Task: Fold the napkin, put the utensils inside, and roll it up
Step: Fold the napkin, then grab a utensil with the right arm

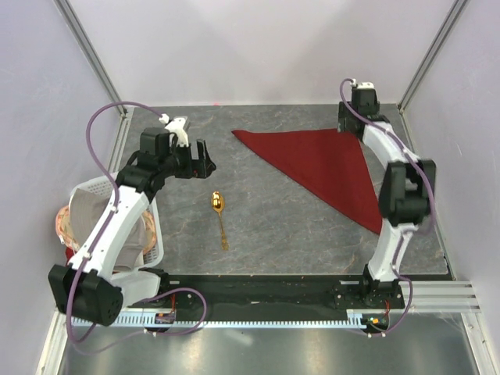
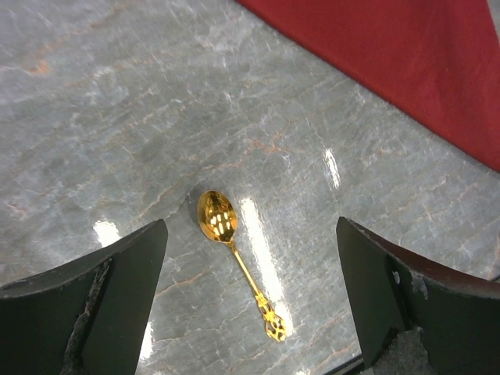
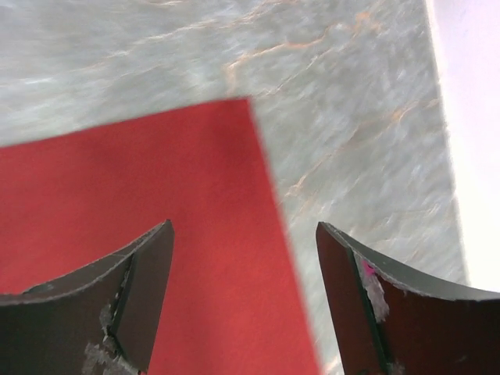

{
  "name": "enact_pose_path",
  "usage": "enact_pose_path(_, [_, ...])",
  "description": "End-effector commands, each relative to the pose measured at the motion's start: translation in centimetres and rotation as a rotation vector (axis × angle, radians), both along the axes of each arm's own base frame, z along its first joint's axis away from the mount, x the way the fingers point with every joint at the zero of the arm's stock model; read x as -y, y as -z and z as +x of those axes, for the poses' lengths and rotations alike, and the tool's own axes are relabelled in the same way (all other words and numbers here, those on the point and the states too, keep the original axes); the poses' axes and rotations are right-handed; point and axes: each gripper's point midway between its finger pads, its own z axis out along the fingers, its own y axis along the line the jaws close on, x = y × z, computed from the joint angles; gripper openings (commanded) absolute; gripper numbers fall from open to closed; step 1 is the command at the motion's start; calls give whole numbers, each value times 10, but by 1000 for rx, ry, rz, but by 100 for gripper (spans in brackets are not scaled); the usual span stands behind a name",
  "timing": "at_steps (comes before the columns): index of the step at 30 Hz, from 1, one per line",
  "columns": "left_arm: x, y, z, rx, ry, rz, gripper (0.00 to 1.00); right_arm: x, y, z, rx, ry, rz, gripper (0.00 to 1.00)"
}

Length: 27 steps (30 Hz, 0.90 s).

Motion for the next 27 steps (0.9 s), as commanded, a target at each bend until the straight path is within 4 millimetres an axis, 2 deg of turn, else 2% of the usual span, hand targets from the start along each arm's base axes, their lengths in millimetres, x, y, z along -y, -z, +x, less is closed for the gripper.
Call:
enact_pose_path(1, [-15,-31,7,160,-47,37,96,-80,-51,-40,220,-100,331,80])
enact_pose_path(2, [-18,-32,9,166,-67,45,96,-111,-45,-53,197,-151,348,80])
enact_pose_path(4, [-20,-33,10,171,-83,46,96,-146,-27,-82,144,-191,380,79])
enact_pose_path(5, [-23,-32,10,170,-99,51,96,-183,-20,-99,112,-260,395,78])
enact_pose_path(7, [-28,-33,12,173,-131,62,96,-219,-1,-124,54,-305,432,77])
enact_pose_path(8, [-31,-33,12,176,-144,70,96,-254,4,-144,23,-375,443,75])
enact_pose_path(10, [-39,-32,13,176,-185,94,96,-287,18,-166,-32,-431,449,74])
enact_pose_path(11, [-43,-32,14,179,-206,104,96,-318,21,-187,-56,-489,451,73])
enact_pose_path(13, [-52,-32,15,177,-251,110,98,-348,28,-204,-89,-531,433,73])
enact_pose_path(14, [-56,-33,16,175,-265,102,98,-370,30,-222,-101,-576,417,72])
enact_pose_path(15, [-60,-34,17,171,-279,90,99,-386,34,-226,-110,-594,412,72])
enact_pose_path(17, [-71,-35,19,157,-310,40,99,-412,38,-246,-129,-655,386,72])
enact_pose_path(18, [-75,-37,20,159,-318,26,99,-421,40,-242,-121,-653,361,72])
enact_pose_path(21, [-88,-40,20,166,-352,23,99,-443,48,-252,-148,-698,334,70])
enact_pose_path(27, [-100,-47,16,202,-391,65,99,-475,76,-278,-217,-772,278,65])
